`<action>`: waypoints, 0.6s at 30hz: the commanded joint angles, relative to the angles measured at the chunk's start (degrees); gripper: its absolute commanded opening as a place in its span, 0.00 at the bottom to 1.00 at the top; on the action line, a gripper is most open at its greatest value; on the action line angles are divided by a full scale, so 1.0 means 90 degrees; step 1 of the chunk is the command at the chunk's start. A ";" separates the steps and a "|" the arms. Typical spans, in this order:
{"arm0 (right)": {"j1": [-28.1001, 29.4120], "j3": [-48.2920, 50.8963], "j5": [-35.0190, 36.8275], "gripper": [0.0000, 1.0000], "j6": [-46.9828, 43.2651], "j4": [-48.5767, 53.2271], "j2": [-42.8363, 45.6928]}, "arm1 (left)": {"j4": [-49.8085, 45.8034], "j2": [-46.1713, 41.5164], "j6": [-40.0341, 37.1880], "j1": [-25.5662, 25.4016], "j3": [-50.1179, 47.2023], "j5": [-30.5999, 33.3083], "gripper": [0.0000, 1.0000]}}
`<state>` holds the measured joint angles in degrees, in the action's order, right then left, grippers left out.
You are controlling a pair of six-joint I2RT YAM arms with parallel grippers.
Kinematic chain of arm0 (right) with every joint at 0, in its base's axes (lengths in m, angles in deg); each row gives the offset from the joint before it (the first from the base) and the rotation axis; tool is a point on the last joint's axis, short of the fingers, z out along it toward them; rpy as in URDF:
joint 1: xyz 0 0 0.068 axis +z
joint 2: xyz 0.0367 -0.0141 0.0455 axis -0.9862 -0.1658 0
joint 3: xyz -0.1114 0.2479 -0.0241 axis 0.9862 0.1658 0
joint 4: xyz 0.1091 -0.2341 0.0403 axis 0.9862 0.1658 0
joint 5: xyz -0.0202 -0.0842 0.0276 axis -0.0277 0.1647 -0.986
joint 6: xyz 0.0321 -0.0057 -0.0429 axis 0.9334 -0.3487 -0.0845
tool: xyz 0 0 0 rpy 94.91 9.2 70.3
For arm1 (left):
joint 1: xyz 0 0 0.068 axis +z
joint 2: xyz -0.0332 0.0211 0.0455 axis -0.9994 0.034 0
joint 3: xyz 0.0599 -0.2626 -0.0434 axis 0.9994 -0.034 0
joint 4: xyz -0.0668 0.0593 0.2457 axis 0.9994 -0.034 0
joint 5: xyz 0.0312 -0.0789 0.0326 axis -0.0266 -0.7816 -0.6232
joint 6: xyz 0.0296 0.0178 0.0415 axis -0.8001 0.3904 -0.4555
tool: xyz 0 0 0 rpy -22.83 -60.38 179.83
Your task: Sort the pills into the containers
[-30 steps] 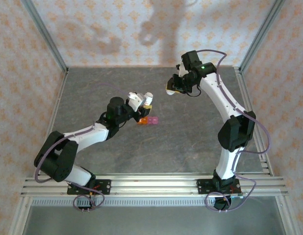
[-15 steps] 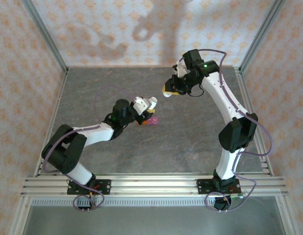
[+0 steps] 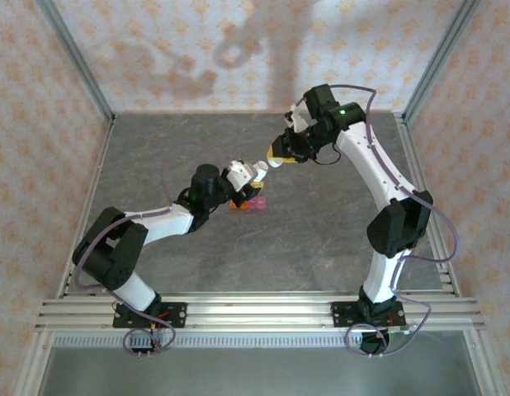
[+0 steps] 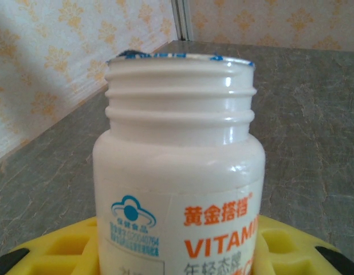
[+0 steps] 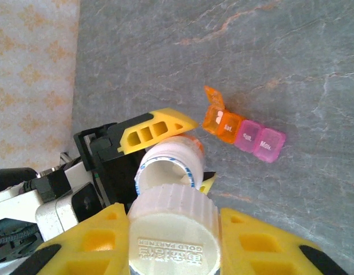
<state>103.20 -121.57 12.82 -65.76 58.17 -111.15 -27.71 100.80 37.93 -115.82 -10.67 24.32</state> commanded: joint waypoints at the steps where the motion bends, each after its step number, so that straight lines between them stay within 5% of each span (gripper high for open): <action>1: 0.0153 -0.0276 -0.0123 0.30 -0.0147 0.0215 -0.0113 | 0.0344 0.0054 -0.0123 -0.0035 0.0158 -0.0197 0.00; 18: 0.0296 -0.0353 0.0094 0.28 -0.0120 0.0154 -0.0509 | 0.0279 -0.0151 -0.0130 -0.0043 0.0140 -0.0255 0.00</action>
<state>105.82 -123.19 12.51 -66.32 59.04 -115.13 -27.41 100.78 37.93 -115.82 -10.67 23.29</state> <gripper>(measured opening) 0.308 0.415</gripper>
